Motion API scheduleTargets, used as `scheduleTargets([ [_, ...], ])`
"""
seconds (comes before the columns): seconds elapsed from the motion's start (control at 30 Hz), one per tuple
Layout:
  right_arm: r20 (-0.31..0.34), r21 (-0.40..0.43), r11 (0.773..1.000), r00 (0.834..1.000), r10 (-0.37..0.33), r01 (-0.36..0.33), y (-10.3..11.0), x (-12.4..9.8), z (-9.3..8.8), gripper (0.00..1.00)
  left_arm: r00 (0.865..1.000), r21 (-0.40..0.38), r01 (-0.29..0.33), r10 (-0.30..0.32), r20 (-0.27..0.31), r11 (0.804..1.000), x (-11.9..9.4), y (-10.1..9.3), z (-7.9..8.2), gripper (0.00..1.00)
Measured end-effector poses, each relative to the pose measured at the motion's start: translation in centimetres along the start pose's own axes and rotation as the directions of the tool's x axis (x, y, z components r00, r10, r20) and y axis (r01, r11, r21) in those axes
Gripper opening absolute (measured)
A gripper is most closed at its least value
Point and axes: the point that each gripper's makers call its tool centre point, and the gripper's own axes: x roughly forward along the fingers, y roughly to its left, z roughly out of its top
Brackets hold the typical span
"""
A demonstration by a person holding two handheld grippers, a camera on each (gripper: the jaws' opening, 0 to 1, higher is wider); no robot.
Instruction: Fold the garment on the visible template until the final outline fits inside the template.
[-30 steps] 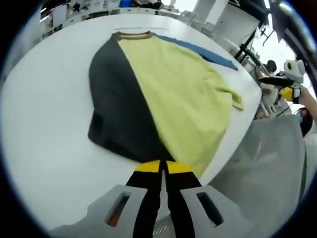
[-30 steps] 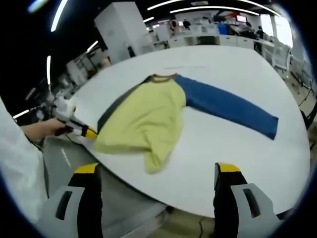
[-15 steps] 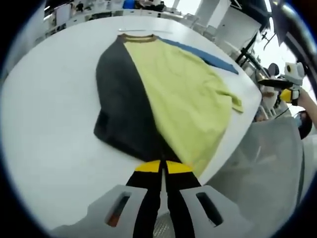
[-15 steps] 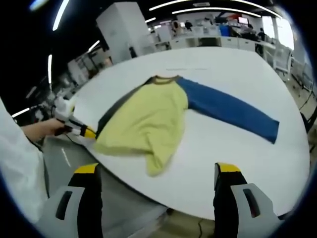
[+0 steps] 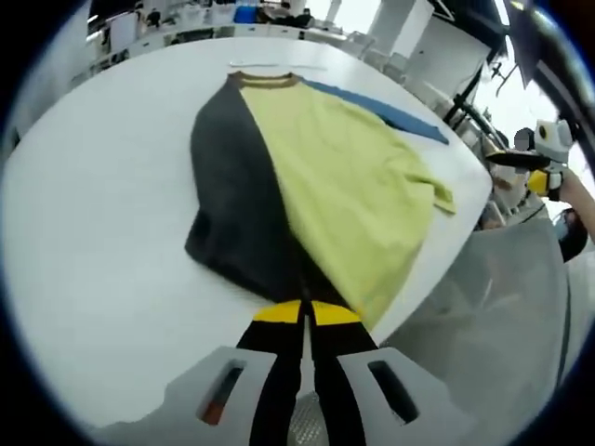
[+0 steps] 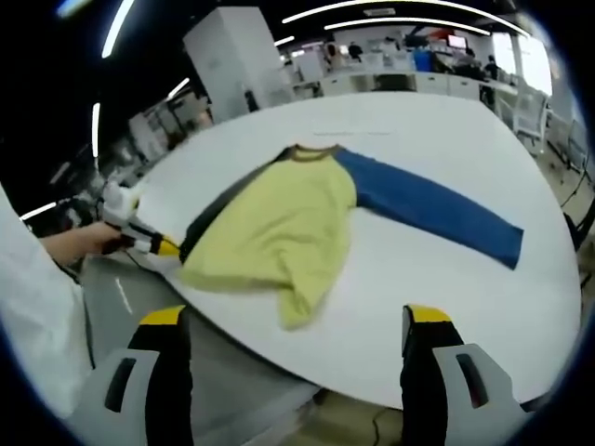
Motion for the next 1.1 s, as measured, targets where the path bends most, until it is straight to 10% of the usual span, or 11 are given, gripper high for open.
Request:
scheduleTargets([
  [1.1, 0.014, 0.009, 1.000, 1.000, -0.010, 0.010, 0.8, -0.9, -0.9, 0.93, 0.995, -0.072, 0.051, -0.045, 0.090, 0.996, -5.0, 1.8, 2.3, 0.00],
])
